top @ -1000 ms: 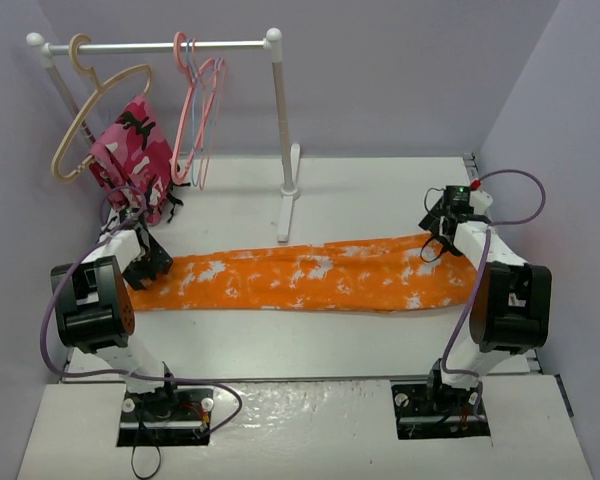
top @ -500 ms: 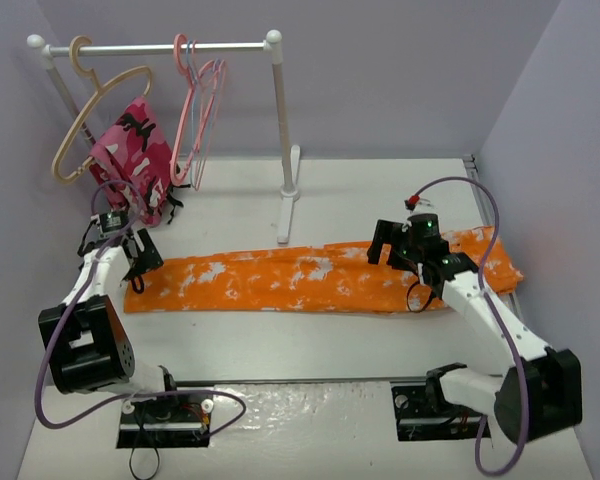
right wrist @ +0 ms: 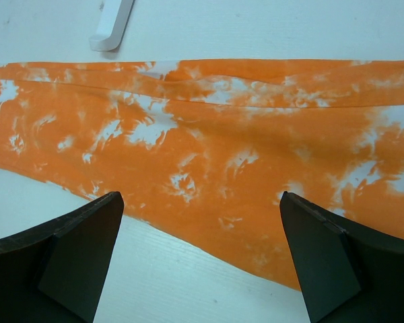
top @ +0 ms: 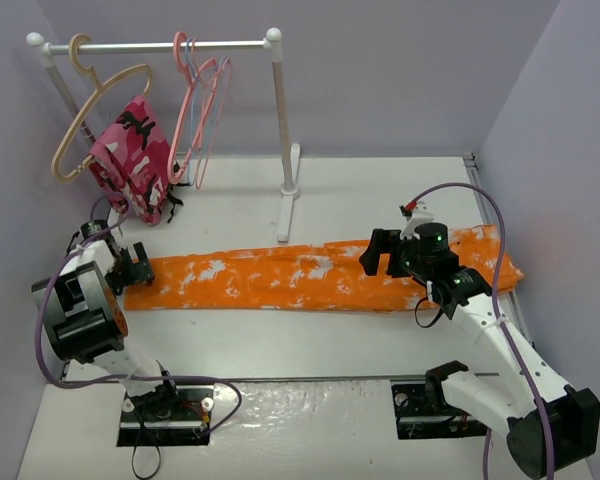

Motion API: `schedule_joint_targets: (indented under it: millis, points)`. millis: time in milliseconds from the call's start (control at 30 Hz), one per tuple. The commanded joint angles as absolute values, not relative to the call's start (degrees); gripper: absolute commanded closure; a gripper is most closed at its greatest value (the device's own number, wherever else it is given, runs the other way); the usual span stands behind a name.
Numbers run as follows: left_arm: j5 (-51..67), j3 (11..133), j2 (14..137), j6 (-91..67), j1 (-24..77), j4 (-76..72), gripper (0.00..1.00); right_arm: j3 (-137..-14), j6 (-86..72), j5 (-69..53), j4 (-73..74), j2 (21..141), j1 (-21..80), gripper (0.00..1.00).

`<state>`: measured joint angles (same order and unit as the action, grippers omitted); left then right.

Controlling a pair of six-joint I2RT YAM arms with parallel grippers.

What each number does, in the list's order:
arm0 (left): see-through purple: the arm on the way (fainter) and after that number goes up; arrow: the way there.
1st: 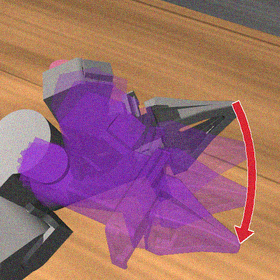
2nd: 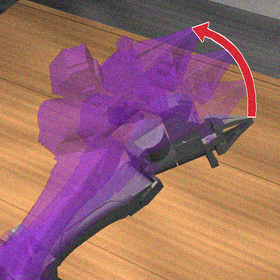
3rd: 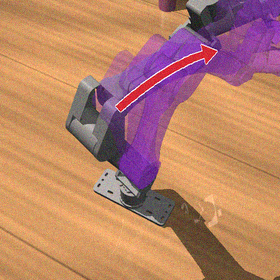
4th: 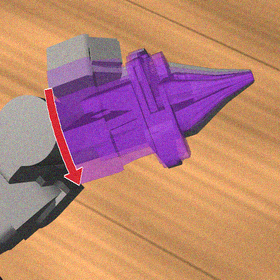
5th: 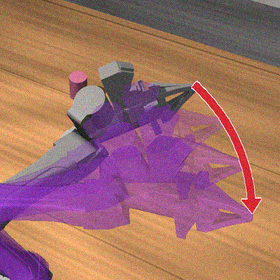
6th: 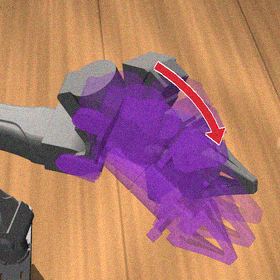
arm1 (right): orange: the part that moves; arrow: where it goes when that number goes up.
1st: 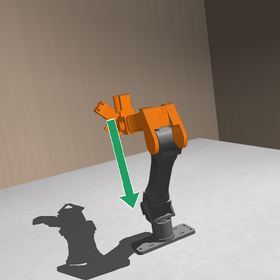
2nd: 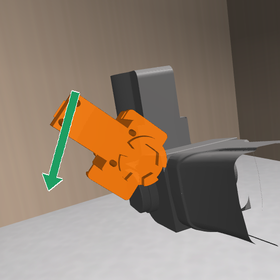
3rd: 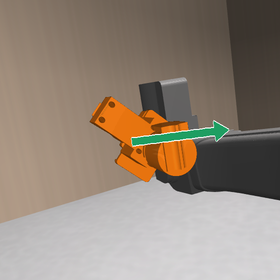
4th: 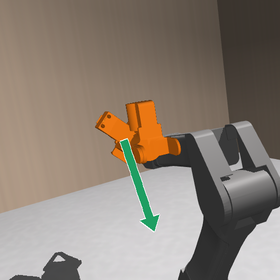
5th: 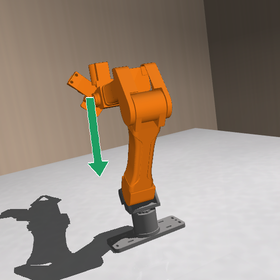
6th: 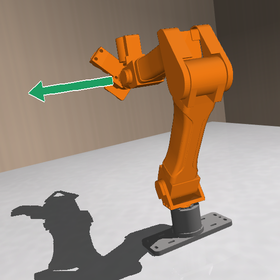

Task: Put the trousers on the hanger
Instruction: Fold the trousers at the center of the board.

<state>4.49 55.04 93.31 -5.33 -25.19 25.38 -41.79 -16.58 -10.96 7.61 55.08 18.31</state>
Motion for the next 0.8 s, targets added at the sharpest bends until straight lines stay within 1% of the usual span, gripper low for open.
schedule_joint_targets:
  millis: [0, 333, 533, 633, 700, 767]
  points:
    - [6.9, 59.7, 95.9, -2.1, -24.9, 27.0, 0.03, -42.0, -15.3, -11.4, 5.4, 53.4, 19.4, 0.0]
    - [15.8, 61.5, 100.3, -0.4, -23.9, 28.4, 0.03, -41.7, -14.9, -11.1, 5.4, 53.4, 20.0, 0.0]
    - [16.7, 61.8, 100.7, -0.2, -23.8, 28.6, 0.03, -42.0, -14.9, -11.4, 5.4, 54.4, 20.0, 0.0]
    - [17.0, 62.0, 101.2, -0.2, -23.7, 29.2, 0.08, -42.2, -14.9, -11.7, 5.3, 55.2, 20.0, 0.0]
    - [17.1, 62.3, 101.7, -0.2, -23.7, 29.7, 0.15, -42.5, -14.8, -11.7, 5.3, 55.4, 20.0, 0.0]
    - [17.5, 62.7, 102.5, -0.2, -23.7, 30.7, 0.26, -42.5, -14.8, -11.6, 5.2, 55.3, 20.0, 0.0]
